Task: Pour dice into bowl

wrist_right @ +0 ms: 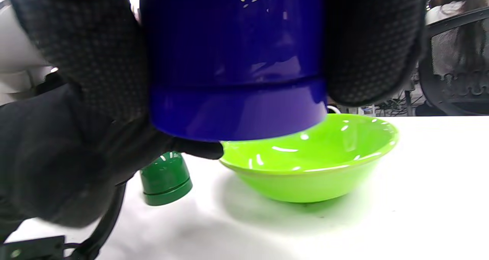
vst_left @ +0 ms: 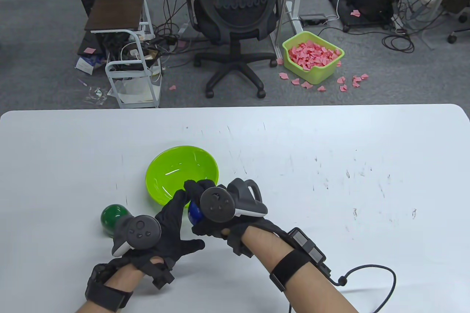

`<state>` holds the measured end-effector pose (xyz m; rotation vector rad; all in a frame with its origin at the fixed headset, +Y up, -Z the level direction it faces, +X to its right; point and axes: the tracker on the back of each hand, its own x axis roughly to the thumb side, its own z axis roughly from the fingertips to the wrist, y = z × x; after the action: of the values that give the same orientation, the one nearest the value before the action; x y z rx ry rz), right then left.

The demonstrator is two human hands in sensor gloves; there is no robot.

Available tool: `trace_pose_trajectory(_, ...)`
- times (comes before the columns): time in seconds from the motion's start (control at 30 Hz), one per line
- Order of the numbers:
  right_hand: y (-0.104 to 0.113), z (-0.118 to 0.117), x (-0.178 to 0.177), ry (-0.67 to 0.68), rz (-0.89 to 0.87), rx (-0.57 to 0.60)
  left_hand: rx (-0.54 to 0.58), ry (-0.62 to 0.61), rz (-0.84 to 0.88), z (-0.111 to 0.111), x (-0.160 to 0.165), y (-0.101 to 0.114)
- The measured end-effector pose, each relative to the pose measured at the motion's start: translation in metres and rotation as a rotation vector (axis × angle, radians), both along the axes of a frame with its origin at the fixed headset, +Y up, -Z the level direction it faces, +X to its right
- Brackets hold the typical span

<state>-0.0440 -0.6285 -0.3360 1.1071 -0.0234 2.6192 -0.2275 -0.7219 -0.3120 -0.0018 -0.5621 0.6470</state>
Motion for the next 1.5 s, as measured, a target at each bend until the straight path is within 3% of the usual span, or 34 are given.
trace_pose_trajectory(0.53,-0.012,0.01,-0.014,-0.045,-0.029,-0.106,0.04,0.04,0.102,0.002,0.001,-0.001)
trace_pose_trajectory(0.73,-0.007,0.009,-0.007,-0.049,-0.057,-0.125,0.057,0.028,0.137,0.0,-0.001,-0.002)
trace_pose_trajectory(1.13,0.016,0.01,0.036,-0.095,-0.304,-0.057,0.077,0.054,0.122,-0.004,-0.009,-0.001)
trace_pose_trajectory(1.5,-0.008,0.006,0.085,-0.208,-0.346,0.006,0.065,0.108,0.147,-0.01,-0.02,-0.001)
